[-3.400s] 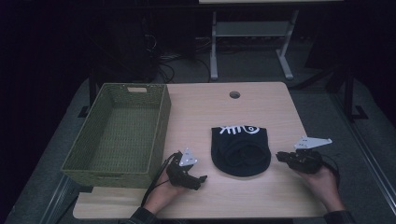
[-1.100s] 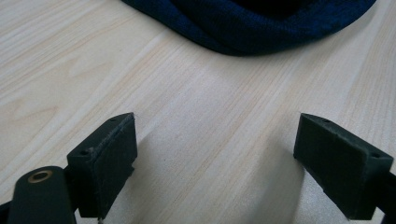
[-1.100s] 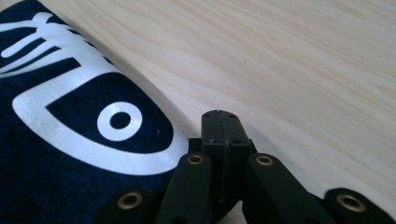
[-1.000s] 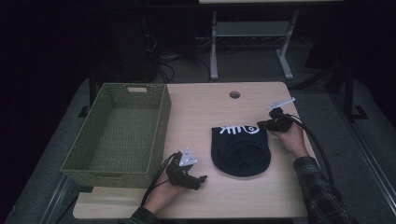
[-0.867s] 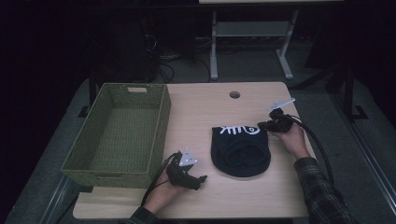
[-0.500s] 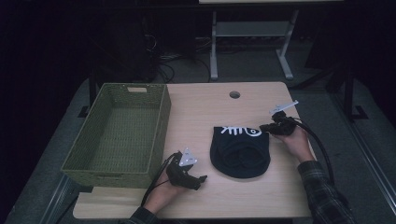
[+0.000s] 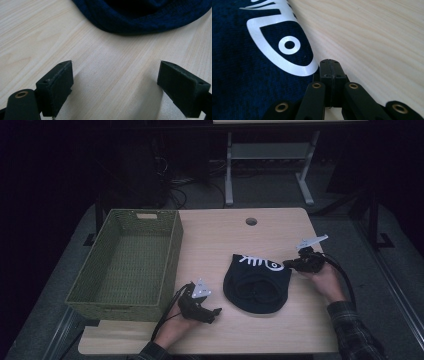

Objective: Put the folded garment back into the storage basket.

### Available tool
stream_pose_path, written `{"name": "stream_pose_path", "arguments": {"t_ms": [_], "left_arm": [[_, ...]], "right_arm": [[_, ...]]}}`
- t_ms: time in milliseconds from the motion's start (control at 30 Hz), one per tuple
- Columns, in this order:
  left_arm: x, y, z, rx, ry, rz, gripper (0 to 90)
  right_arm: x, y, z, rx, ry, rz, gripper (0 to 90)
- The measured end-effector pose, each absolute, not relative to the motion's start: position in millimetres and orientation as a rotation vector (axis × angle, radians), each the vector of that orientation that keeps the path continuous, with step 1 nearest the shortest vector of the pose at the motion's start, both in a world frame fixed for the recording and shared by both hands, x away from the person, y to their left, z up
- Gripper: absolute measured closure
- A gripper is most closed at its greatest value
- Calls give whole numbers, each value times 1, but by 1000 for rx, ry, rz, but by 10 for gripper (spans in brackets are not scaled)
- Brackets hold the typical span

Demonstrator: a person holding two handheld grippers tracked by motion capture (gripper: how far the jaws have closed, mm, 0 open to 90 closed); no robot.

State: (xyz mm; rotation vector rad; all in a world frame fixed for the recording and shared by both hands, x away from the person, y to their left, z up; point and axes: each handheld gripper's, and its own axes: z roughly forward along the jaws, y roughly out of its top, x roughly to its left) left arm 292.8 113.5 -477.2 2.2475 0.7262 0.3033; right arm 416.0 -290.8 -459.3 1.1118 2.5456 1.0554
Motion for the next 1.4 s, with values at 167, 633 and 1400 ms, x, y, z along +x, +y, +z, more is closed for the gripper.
{"name": "stream_pose_path", "arguments": {"t_ms": [167,633,1400], "left_arm": [[293,113,-477,2247,727,303,124],[292,113,-478,2243,731,301,124],[293,114,-478,2249,723,304,124]], "right_arm": [[405,-293,-459,1087,2550,1062,900],[370,-294,-456,1026,2578,1043,900],[308,-291,-460,1015,2634,1065,900]]}}
